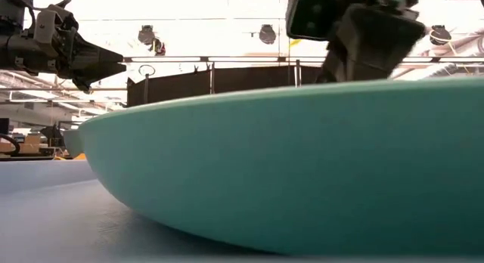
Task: Set up tray
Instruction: Put the green plate on the blue tray
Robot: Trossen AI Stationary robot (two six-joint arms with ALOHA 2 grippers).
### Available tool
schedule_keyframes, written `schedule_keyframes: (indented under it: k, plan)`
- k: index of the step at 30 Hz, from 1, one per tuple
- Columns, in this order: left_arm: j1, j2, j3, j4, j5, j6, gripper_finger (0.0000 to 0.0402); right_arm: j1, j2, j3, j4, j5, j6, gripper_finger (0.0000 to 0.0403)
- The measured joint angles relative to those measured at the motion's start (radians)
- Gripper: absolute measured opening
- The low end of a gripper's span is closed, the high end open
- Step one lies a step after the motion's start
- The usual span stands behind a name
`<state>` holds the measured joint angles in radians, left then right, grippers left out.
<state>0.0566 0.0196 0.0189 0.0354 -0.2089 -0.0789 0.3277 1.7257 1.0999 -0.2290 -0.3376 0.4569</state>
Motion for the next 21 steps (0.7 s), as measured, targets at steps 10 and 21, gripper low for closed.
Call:
schedule_keyframes:
  k: [10,21]
  plan:
    - [0.0,0.0,0.0,0.009,0.0,-0.005,0.0186,0.094,0.0,0.0,-0.139,0.081,0.07,0.0]
    - [0.0,0.0,0.0,0.011,0.0,-0.029,0.0186,0.173,0.0,0.0,-0.153,0.148,0.153,0.0]
